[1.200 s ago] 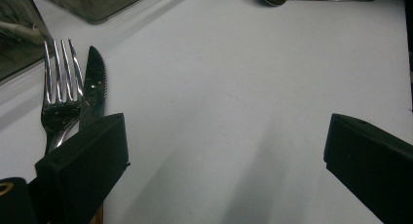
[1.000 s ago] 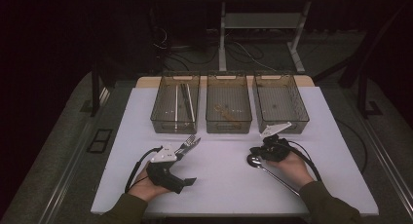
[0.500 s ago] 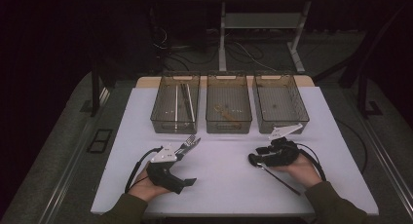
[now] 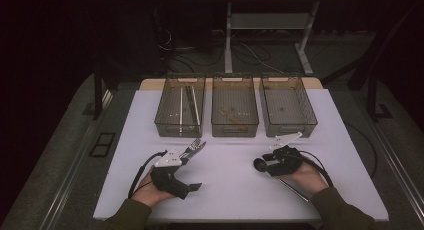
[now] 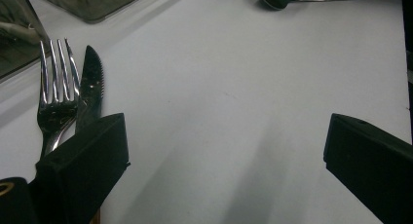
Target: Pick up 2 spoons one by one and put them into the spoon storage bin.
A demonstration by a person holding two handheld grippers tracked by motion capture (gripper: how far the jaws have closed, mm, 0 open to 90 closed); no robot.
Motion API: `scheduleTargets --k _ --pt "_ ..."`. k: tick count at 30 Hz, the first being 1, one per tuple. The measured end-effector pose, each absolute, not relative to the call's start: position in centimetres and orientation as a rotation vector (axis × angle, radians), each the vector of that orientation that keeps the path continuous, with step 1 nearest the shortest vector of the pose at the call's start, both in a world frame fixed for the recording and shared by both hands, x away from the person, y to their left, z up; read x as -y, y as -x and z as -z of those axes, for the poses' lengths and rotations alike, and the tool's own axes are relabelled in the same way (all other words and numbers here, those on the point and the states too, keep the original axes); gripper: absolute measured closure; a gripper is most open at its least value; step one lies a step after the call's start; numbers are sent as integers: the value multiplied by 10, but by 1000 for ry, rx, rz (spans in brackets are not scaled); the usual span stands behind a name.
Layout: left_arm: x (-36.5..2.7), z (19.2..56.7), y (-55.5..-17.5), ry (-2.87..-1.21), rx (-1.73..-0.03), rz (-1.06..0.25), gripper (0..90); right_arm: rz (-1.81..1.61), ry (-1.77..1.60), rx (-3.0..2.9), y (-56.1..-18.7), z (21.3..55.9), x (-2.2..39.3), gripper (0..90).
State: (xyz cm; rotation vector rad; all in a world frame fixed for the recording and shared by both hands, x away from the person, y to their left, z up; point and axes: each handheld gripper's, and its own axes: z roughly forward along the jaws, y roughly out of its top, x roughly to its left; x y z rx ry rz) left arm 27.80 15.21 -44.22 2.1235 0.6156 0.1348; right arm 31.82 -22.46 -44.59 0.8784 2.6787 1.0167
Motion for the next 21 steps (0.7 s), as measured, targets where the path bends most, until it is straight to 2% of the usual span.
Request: scheduleTargets --k 13,21 --pt "-152 442 -278 -2125 -617 -136 9 -1017 -847 -2713 -316 445 223 564" --pt "-152 442 -278 -2126 -617 -137 9 -1026 -849 -2717 -316 444 225 704"
